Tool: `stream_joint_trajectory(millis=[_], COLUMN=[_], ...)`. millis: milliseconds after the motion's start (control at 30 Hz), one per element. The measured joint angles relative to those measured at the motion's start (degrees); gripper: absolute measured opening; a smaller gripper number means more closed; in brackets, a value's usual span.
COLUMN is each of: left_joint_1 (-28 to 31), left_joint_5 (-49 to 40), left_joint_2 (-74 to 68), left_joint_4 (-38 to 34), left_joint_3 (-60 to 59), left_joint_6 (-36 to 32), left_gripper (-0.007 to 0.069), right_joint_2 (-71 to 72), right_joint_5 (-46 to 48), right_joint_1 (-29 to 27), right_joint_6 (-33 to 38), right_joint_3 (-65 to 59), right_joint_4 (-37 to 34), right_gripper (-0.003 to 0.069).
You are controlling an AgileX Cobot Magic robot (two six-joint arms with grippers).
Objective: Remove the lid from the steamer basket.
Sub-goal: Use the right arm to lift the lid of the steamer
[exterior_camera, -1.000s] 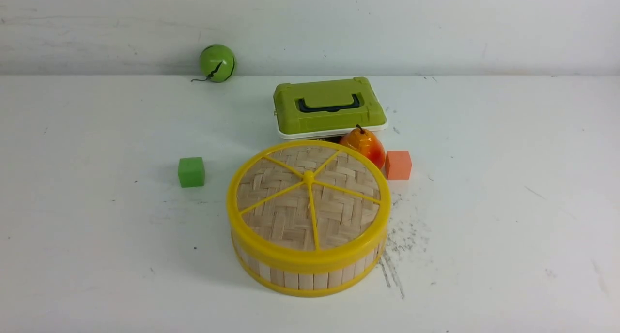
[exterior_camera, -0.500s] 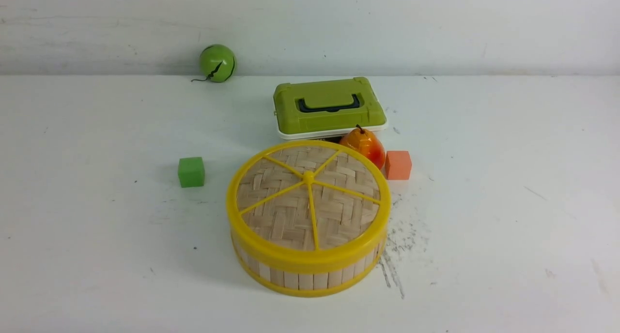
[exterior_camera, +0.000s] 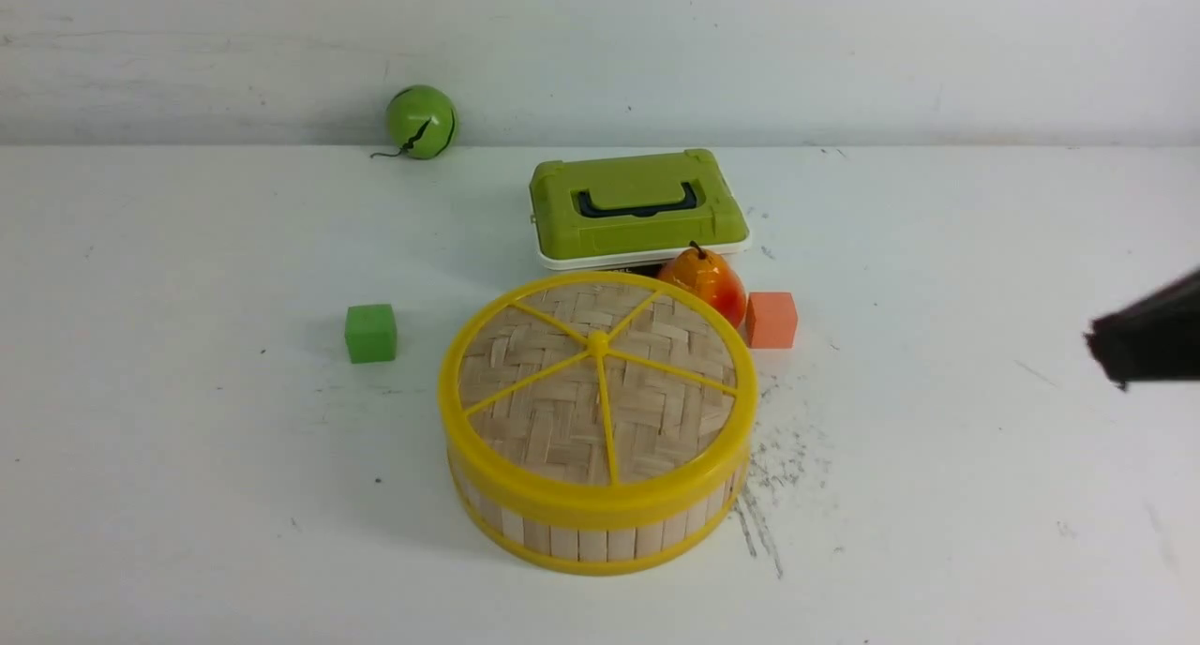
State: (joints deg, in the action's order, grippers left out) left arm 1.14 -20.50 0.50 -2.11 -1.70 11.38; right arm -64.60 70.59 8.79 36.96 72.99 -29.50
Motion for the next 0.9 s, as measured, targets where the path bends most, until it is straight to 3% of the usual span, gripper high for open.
stream_joint_trajectory(millis=[67, 200, 367, 567, 800, 900], left_joint_1=[0.0, 0.0, 0.0, 0.0, 0.0, 0.0], left_joint_5=[0.0, 0.0, 0.0, 0.0, 0.0, 0.0], left_joint_2=[0.0, 0.0, 0.0, 0.0, 0.0, 0.0], left_joint_4=[-0.1, -0.3, -0.8, -0.9, -0.9, -0.9], left_joint_3=[0.0, 0.0, 0.0, 0.0, 0.0, 0.0], left_joint_6=[0.0, 0.0, 0.0, 0.0, 0.0, 0.0], left_gripper=[0.0239, 0.0239, 0.0239, 0.0239, 0.0239, 0.0239], right_joint_2=[-7.4, -17.5, -31.2, -43.0, -54.3, -56.5], right_joint_5=[0.5, 0.9, 0.9, 0.9, 0.8, 0.8], right_joint_1=[7.6, 17.6, 24.7, 25.6, 25.6, 25.6], right_joint_6=[-2.2, -9.1, -18.0, -21.9, -24.4, -24.4], right_joint_3=[6.5, 14.7, 27.1, 38.7, 49.1, 49.3], right_joint_4=[5.8, 15.9, 23.0, 22.2, 20.5, 20.5], right_gripper=[-0.0008, -0.0007, 0.0004, 0.0072, 0.0336, 0.0378])
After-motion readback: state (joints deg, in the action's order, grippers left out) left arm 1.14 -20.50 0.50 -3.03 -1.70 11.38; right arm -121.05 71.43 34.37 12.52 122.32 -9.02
